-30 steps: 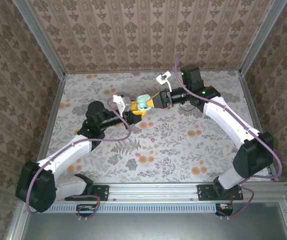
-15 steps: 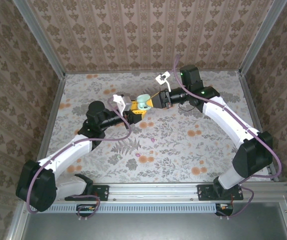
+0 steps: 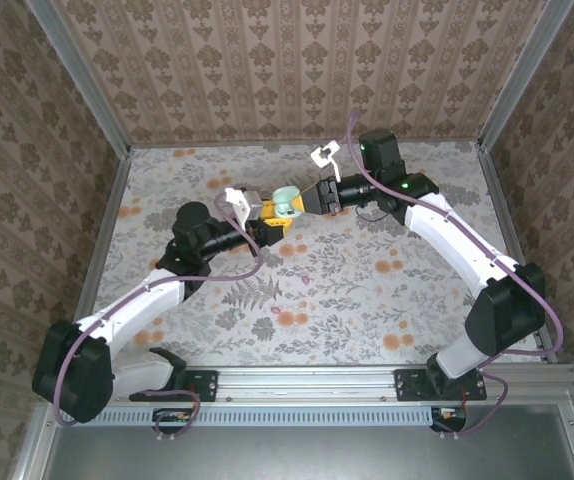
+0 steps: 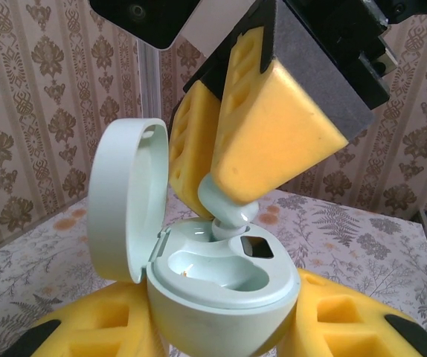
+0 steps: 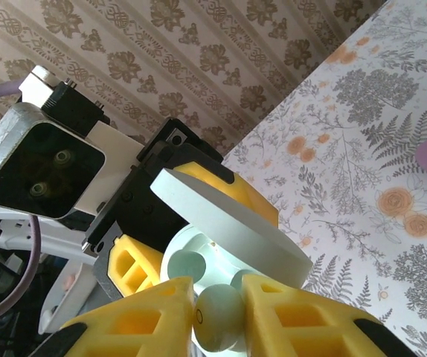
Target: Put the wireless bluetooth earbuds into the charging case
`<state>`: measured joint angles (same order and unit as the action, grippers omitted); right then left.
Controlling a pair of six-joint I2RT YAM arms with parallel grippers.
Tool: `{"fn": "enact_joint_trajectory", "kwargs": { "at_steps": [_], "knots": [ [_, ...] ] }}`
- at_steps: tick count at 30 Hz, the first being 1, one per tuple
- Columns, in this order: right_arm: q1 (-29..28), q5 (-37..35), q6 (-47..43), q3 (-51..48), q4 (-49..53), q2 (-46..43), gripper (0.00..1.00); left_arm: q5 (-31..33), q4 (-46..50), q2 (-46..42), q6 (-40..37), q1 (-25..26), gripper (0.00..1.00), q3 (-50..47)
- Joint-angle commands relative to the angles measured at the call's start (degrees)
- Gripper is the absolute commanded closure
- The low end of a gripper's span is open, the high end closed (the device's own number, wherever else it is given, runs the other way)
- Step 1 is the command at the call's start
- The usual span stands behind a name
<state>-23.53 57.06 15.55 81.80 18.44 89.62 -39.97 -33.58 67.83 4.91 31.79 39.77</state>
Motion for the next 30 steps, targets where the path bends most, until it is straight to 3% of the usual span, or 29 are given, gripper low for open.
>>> {"fn": "enact_joint_trajectory", "kwargs": {
  "at_steps": [1, 11, 18, 30],
  "knots": [
    [-0.1, -4.6, -0.2, 1.0, 1.6, 0.4, 0.72, -2.2, -6.8, -0.5, 1.0, 0.4, 0.68, 0.5],
    [0.0, -5.8, 0.8, 1.4, 1.0, -0.4, 0.67, -2.1, -6.3, -0.5, 0.7, 0.4, 0.68, 0.4],
    [0.5, -5.8, 2.9, 1.1, -0.3, -1.9, 0.58, -1.6, -5.8, -0.1, 0.3, 0.4, 0.68, 0.1],
    [1.4, -7.3, 5.5, -1.8, -3.0, -6.7, 0.54, 2.7, -3.9, -1.3, -1.2, 0.1, 0.69, -1.0]
  ]
}}
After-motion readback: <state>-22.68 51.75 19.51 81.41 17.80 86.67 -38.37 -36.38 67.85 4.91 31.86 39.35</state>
